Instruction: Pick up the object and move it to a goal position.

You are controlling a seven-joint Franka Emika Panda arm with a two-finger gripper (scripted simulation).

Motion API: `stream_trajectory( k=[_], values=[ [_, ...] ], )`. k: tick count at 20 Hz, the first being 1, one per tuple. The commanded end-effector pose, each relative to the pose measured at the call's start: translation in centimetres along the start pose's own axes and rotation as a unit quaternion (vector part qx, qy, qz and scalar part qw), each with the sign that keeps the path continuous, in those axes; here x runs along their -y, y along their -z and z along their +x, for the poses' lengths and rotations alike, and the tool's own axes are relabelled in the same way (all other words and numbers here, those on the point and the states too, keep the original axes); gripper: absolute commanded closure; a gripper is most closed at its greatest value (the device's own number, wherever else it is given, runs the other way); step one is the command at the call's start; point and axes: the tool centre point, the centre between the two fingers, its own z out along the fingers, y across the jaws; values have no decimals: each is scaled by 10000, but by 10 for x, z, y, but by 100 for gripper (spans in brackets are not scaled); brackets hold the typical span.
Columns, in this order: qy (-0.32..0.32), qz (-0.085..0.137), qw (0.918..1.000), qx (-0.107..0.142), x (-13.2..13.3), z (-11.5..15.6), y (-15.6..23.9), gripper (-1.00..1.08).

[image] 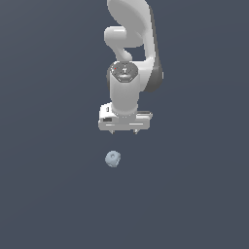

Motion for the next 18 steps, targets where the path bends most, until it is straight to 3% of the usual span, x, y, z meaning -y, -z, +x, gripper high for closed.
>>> stream_trajectory(
  k=[1,18],
  values=[
    [0,0,10000,0,0,0,0,-92],
    [71,-81,9999,48,8,-1,7,-92]
  ],
)
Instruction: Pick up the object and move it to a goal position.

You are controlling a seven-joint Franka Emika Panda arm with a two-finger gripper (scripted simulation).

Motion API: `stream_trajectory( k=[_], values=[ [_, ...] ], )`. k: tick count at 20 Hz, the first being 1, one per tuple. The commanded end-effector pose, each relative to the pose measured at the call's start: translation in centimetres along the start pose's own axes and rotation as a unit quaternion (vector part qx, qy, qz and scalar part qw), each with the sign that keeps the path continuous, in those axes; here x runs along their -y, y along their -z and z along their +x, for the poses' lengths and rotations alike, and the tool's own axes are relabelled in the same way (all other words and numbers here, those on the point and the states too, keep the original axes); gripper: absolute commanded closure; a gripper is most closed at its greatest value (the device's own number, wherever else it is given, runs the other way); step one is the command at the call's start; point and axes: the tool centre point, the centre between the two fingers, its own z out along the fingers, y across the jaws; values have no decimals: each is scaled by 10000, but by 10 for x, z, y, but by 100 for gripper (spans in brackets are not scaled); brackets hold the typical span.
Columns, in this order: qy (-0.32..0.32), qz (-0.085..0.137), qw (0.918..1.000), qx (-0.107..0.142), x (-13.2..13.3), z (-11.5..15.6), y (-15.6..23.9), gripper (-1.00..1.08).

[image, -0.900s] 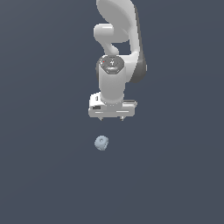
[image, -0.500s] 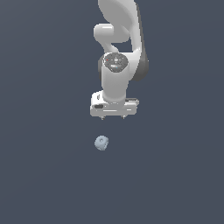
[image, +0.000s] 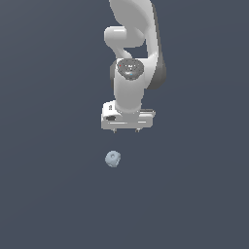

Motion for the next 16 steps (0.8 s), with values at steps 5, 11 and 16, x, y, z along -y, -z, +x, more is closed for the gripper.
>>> stream_trajectory(
  k=[5,11,16],
  values=[
    [-406,41,9992,-34,-10,13,-10,-92],
    [-1159,102,9932,-101,-30,36,-30,-92],
    [-1846,143,9826,-164,-50,56,-50,-92]
  ],
)
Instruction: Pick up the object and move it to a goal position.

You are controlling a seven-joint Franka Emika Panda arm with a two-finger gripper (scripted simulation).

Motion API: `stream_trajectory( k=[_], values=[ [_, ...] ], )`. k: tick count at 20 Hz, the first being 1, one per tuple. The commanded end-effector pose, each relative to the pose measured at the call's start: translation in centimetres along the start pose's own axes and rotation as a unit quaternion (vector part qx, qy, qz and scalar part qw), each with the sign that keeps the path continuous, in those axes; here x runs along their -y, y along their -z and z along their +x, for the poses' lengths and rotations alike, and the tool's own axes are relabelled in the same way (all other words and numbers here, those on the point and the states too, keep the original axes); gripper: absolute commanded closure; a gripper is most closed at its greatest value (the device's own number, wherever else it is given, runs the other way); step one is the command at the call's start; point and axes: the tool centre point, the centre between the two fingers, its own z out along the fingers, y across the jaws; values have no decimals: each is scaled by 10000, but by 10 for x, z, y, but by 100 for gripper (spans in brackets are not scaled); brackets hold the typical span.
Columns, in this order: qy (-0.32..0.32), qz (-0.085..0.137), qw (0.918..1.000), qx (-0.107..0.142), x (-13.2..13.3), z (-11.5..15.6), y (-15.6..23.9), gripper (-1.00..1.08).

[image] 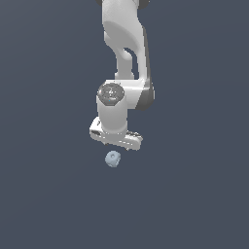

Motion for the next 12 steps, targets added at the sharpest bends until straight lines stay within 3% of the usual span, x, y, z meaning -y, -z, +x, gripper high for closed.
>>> stream_trajectory(
  k=[1,12],
  values=[
    [-308,17,9995,-33,-6,11,-9,-92],
    [-787,36,9969,-77,-16,26,-25,-92]
  ],
)
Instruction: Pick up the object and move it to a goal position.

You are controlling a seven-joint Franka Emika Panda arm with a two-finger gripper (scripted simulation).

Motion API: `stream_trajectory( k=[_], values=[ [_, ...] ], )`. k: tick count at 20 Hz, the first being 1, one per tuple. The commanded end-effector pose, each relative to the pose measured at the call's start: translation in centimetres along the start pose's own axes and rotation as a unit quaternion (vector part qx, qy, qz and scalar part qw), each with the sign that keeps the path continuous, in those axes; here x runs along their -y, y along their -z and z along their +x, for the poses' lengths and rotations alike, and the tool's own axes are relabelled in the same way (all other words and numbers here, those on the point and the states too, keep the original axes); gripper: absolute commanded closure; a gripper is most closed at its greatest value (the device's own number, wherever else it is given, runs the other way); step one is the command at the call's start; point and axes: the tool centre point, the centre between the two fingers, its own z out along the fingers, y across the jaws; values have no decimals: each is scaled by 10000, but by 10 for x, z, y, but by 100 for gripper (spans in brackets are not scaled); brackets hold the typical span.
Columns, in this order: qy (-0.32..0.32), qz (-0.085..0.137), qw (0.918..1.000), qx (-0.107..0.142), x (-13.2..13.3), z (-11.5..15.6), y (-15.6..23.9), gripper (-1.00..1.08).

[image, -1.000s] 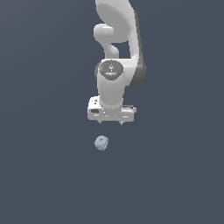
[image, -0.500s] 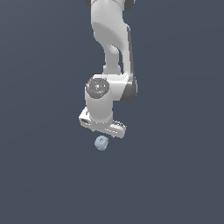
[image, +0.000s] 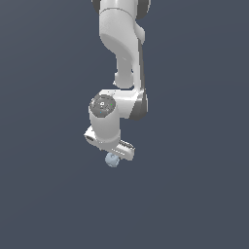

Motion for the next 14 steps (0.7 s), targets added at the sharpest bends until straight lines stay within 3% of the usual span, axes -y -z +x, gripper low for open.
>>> stream_trajectory(
  k=[1,14],
  values=[
    [1,1,10000,-2,0,0,0,-92],
    [-29,4,10000,-9,0,0,-49,-92]
  ],
)
